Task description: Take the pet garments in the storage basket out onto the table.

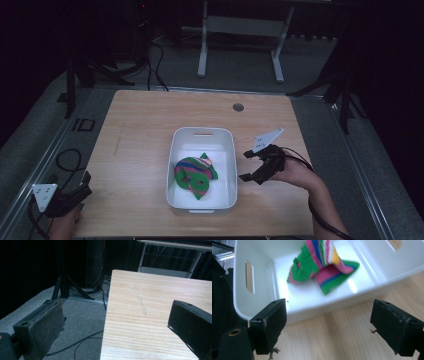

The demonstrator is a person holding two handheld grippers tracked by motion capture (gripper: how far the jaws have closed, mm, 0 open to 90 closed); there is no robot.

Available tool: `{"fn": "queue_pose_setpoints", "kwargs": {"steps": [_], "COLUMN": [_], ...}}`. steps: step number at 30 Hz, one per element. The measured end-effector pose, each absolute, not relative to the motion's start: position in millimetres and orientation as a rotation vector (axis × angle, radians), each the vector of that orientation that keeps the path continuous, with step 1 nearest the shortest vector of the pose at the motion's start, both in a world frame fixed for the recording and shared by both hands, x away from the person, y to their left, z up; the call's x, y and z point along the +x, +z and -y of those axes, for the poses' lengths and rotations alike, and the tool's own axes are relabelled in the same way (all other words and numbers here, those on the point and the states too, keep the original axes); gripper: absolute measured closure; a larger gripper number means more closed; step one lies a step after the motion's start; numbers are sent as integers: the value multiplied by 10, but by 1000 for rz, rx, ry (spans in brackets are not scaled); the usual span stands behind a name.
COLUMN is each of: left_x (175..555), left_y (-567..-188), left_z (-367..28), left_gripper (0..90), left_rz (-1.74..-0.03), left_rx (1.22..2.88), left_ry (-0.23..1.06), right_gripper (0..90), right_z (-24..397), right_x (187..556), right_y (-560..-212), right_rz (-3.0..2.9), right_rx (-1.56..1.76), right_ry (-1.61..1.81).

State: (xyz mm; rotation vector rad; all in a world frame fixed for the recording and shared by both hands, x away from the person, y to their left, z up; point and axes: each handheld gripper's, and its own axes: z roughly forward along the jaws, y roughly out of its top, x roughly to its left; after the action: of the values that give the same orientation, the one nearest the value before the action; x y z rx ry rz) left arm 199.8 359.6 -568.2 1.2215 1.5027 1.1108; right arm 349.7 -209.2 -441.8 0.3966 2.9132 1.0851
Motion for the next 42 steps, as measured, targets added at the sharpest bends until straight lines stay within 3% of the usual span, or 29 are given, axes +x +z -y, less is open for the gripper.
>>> {"fn": "queue_pose_setpoints", "kwargs": {"steps": [25,42], "left_x": [1995,1996], "left_y": [-5683,-5683], "left_z": [-3598,-3606], "left_gripper": [9,9], "left_rz": [-1488,-1486], "left_rx": [1231,1233], "left_ry": [1100,1091], "right_gripper": [133,133], "right_z": [903,366], "right_x": [3663,3683], "right_y": [-4600,-4913], "right_rz": [-3020,-3071], "right_rx": [213,165], "right_ry": [956,777]}}
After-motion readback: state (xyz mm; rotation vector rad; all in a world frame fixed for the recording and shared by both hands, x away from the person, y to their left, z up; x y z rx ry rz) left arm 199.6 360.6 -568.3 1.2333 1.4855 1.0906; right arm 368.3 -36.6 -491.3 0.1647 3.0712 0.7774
